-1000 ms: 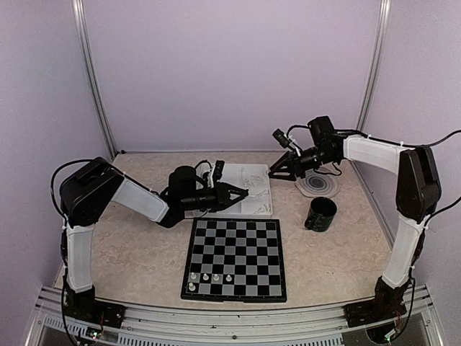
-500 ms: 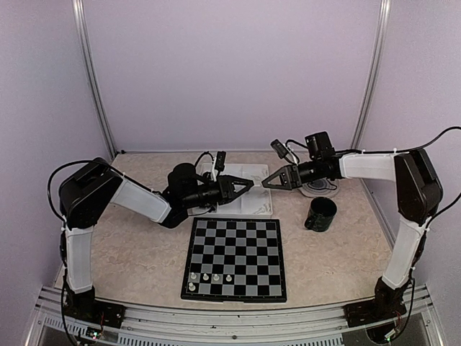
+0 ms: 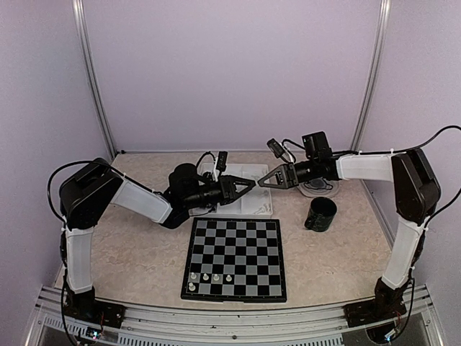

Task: Set up the chess pieces on the board
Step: Pass from the left arm to the right, then place the bishop on f1, then pick up the queen from the storage box.

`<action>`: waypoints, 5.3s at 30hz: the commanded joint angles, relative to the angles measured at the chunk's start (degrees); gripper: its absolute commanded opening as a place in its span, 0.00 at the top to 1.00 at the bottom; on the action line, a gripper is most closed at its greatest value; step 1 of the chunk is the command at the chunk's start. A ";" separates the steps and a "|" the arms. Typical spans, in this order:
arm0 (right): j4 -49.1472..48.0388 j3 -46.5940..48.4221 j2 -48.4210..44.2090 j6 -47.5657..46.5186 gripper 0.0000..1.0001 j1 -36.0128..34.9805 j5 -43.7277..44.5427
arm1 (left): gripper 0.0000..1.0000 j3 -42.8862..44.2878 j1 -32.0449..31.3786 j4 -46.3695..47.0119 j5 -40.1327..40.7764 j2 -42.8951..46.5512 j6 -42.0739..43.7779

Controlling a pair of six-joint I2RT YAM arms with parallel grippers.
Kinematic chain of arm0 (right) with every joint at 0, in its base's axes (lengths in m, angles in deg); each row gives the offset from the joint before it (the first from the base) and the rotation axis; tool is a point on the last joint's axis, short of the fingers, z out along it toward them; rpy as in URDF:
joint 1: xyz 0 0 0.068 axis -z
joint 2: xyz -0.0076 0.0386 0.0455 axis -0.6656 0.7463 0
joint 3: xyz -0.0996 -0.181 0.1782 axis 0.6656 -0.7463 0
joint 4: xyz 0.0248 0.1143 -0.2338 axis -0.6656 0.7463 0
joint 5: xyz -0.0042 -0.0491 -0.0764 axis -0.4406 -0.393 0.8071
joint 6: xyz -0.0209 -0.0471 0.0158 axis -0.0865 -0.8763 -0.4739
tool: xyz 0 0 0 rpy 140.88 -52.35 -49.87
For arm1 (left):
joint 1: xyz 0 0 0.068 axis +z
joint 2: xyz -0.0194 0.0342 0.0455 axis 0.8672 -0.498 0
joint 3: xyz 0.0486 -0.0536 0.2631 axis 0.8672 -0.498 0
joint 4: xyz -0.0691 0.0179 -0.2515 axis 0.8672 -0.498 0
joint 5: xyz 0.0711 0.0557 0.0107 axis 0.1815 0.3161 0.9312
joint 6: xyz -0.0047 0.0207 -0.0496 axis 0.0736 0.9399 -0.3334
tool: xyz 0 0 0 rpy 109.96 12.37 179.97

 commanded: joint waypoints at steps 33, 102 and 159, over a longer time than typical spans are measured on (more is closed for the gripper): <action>35.30 8.98 -8.24 -41.25 0.97 -10.67 31.00 | 0.48 3.70 7.25 -46.80 14.11 21.13 21.49; 54.68 8.95 4.47 -50.21 0.84 -53.64 74.28 | 0.46 8.44 19.27 -64.86 14.43 31.02 30.42; 35.78 32.05 16.75 -53.55 0.72 -11.10 63.32 | 0.44 14.05 7.79 -73.24 23.66 26.90 40.15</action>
